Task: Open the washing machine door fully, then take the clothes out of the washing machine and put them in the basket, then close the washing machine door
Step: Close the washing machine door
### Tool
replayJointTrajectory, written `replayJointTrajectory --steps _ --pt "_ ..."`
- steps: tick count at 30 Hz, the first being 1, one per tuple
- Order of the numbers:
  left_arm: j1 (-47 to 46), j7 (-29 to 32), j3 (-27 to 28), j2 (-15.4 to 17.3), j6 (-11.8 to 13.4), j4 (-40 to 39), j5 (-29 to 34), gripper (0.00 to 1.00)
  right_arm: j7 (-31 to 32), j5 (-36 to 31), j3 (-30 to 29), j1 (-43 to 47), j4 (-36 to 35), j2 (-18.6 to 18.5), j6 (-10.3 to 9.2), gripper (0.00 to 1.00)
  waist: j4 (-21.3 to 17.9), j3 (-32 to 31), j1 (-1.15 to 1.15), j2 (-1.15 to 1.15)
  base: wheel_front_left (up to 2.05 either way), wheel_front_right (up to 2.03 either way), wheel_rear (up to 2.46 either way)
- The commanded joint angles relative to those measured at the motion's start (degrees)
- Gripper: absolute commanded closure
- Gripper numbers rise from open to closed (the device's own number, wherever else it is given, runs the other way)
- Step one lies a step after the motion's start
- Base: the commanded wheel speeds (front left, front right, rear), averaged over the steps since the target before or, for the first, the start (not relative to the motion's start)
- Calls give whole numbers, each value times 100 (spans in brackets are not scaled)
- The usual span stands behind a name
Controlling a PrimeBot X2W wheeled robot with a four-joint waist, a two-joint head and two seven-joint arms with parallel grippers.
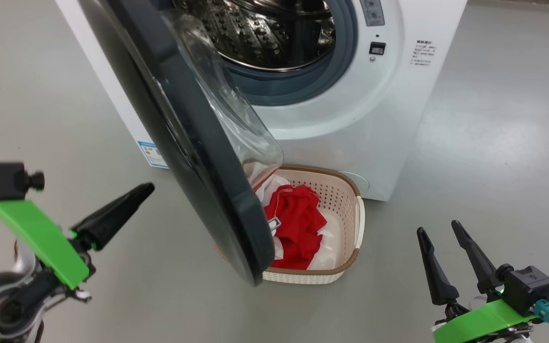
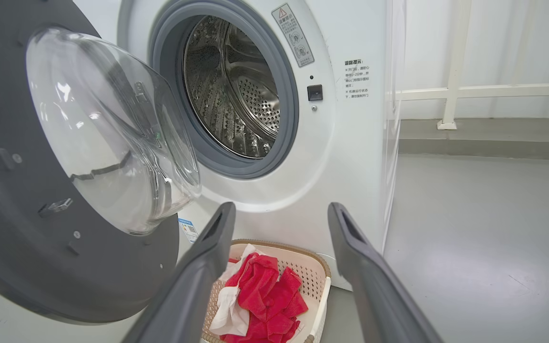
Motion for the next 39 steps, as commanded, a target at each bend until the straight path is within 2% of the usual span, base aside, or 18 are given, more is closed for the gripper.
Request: replayJointTrajectory --steps 1,6,8,10,11,17,25,39 --pt "5 -149 256 339 -40 -54 -46 69 -37 -41 127 5 -140 -43 36 0 53 -52 0 0 0 0 0" --pt "354 -515 261 364 -40 26 -113 52 -37 -39 130 59 -139 -67 36 0 137 -117 0 0 0 0 0" --pt "507 -658 245 390 -40 68 -98 35 -37 -36 129 72 -139 -73 36 0 167 -137 0 0 0 0 0" --pt "656 -795 223 411 -40 120 -88 7 -37 -34 131 86 -143 -77 36 0 197 -151 0 0 0 0 0" --pt "725 -862 208 419 -40 146 -84 0 -37 -36 131 93 -145 -77 36 0 211 -155 0 0 0 0 0" --pt "1092 -1311 131 402 -40 324 -117 0 -37 -35 133 117 -141 -80 36 0 267 -178 0 0 0 0 0" --pt "1522 -2084 -155 340 -40 645 192 0 -37 -29 130 163 -150 -93 36 0 324 -190 0 0 0 0 0" --pt "1907 -3756 -782 233 -40 1277 814 0 -37 -18 116 246 -139 -159 36 0 395 -236 0 0 0 0 0"
